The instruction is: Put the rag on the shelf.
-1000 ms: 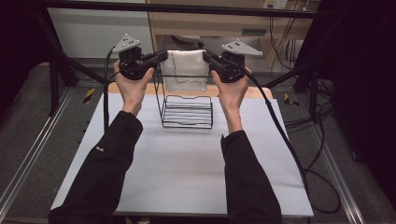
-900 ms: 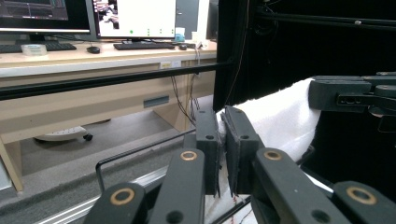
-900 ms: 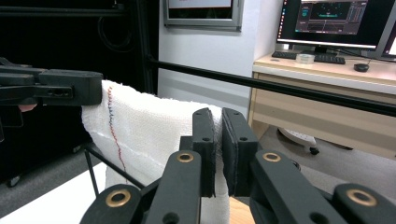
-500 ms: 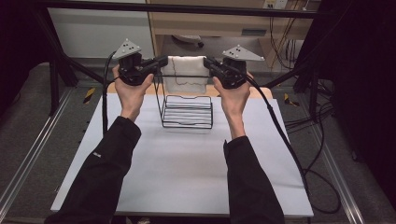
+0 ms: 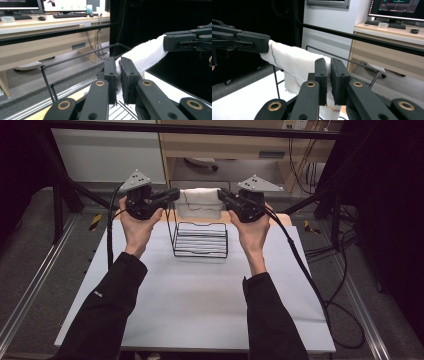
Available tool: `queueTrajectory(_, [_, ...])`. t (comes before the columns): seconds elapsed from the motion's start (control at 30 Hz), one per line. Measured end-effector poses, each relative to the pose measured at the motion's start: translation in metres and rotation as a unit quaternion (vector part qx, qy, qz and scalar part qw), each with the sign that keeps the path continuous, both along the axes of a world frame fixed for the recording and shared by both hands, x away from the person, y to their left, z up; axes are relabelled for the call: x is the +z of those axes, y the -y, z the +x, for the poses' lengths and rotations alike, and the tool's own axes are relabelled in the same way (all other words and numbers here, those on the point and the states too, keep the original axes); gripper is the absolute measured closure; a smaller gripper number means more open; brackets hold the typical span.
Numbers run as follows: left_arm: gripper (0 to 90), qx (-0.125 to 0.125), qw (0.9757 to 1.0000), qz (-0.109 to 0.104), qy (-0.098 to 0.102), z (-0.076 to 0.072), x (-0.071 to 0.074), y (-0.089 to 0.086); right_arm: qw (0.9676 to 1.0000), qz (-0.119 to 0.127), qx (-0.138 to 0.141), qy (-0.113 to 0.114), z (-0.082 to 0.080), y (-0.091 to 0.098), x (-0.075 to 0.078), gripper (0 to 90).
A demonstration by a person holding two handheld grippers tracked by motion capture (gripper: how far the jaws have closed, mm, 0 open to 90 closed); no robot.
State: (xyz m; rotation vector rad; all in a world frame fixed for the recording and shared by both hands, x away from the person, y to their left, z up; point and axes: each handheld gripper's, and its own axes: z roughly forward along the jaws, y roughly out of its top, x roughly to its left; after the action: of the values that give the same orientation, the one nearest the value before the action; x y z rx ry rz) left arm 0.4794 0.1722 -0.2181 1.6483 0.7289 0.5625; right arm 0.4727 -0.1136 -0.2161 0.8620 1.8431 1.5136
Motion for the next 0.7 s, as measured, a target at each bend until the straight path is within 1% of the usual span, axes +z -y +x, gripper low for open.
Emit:
queueTrajectory(0.3, [82.7,-0.003,0.9999,0.011,-0.011,-0.008,-0.010,0.000,0.9998,-0.010,0.010,-0.010,-0.007,0.001,-0.009,84.1])
queueTrajectory(0.4, [82.3,-0.006,0.9997,0.019,-0.015,-0.011,-0.012,0.000,0.9998,-0.012,0.013,-0.013,-0.009,0.002,-0.013,84.1])
queueTrajectory(0.47, [81.5,-0.008,0.9995,0.028,-0.015,-0.012,-0.012,-0.001,0.9997,-0.013,0.016,-0.013,-0.010,0.002,-0.015,84.1])
queueTrajectory(0.57, [80.1,-0.010,0.9993,0.032,-0.015,-0.016,-0.008,-0.004,0.9996,-0.015,0.018,-0.012,-0.012,0.002,-0.018,84.1])
queueTrajectory(0.63, [80.0,-0.008,0.9994,0.032,-0.008,-0.018,-0.002,-0.006,0.9996,-0.017,0.018,-0.011,-0.012,0.002,-0.019,84.1])
queueTrajectory(0.7, [80.2,-0.004,0.9996,0.028,-0.006,-0.017,0.005,-0.009,0.9996,-0.015,0.021,-0.011,-0.012,0.003,-0.021,84.1])
